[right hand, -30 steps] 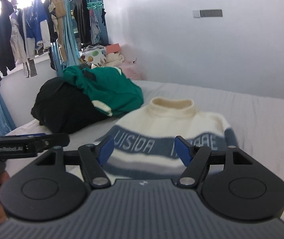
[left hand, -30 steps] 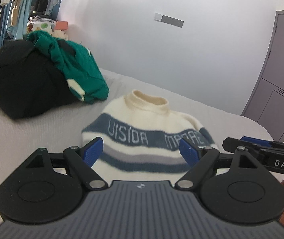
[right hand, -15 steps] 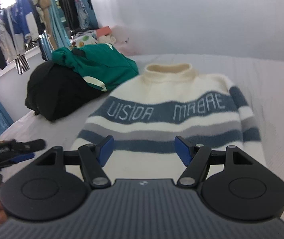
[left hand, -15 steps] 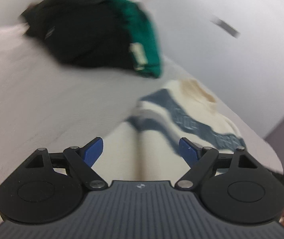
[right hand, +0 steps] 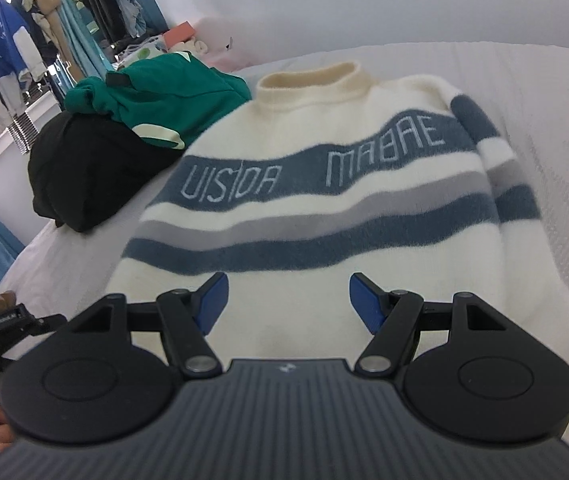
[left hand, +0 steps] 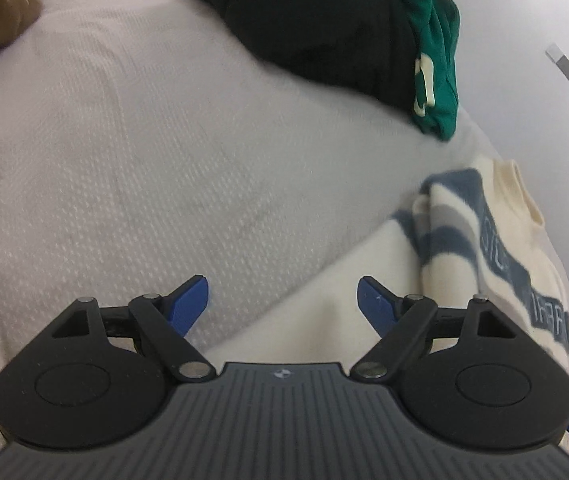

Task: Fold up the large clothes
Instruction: 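Close the left gripper on the sweater sleeve cuff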

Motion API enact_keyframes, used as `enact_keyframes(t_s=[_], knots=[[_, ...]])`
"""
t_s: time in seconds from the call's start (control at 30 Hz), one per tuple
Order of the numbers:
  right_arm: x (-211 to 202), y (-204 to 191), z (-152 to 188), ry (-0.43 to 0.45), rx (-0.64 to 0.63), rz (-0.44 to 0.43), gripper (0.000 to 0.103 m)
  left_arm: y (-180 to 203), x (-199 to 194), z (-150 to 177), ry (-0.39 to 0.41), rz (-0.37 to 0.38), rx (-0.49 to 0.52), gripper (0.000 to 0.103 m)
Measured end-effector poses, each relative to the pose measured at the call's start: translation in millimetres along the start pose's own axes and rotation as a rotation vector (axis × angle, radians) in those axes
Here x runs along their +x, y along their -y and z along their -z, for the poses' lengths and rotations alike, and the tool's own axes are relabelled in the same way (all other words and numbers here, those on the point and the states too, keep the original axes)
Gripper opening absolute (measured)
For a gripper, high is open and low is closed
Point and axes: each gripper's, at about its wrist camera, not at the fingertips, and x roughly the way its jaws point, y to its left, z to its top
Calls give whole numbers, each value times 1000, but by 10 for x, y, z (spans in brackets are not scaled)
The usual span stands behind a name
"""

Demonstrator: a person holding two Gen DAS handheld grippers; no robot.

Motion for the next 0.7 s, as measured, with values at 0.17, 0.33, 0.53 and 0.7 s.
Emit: enact_keyframes(t_s=[0.17, 0.33, 0.53, 0.7], knots=[[79, 39, 25, -31, 3, 11, 69, 35, 5, 148, -19, 1, 29, 75], [119, 21, 52, -52, -2, 16, 69, 46, 33, 195, -40, 16, 27, 49], [122, -16, 69, -57, -20, 30, 69, 35, -56, 169, -8, 101, -2, 15], [124, -29, 73, -59, -25, 32, 69, 86, -290, -36, 112, 147, 17, 14]])
